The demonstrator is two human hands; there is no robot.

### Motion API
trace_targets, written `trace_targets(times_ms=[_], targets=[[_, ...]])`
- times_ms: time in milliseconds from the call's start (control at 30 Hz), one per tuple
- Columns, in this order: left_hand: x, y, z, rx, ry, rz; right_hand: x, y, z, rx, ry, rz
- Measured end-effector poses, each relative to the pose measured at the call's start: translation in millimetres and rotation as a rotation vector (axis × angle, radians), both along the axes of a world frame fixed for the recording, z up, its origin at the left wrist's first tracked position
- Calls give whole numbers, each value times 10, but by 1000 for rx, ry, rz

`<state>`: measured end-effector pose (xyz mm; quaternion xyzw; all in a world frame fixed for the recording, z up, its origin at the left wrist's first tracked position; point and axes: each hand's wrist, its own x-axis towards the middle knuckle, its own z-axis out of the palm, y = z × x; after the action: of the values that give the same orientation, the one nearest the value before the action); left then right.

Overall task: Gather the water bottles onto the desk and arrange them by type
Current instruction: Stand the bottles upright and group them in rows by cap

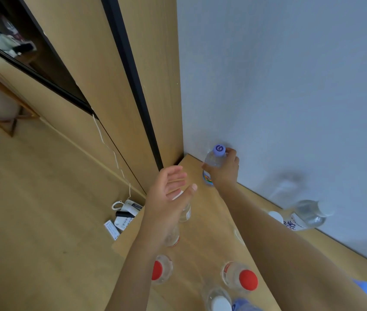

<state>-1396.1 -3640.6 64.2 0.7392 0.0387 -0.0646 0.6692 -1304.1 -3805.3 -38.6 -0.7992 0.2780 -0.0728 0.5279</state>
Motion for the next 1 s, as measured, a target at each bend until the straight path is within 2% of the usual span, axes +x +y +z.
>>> trace_targets(times_ms=[300, 500, 667, 833, 1000], targets=[[-87, -12, 9, 42, 5, -2, -180, -112, 250, 100, -77, 43], [-192, -49, 60, 67, -2, -63, -654, -278, 1059, 135, -238, 224], [-329, -182, 176, 87, -25, -199, -1127, -422, 1733, 196, -363, 315], [-632, -541, 285, 53, -216, -381, -1609, -479, 2095, 177, -452, 291], [-1094, -899, 330, -17, -309, -222, -1987, -562, 2226, 66, -473, 241]])
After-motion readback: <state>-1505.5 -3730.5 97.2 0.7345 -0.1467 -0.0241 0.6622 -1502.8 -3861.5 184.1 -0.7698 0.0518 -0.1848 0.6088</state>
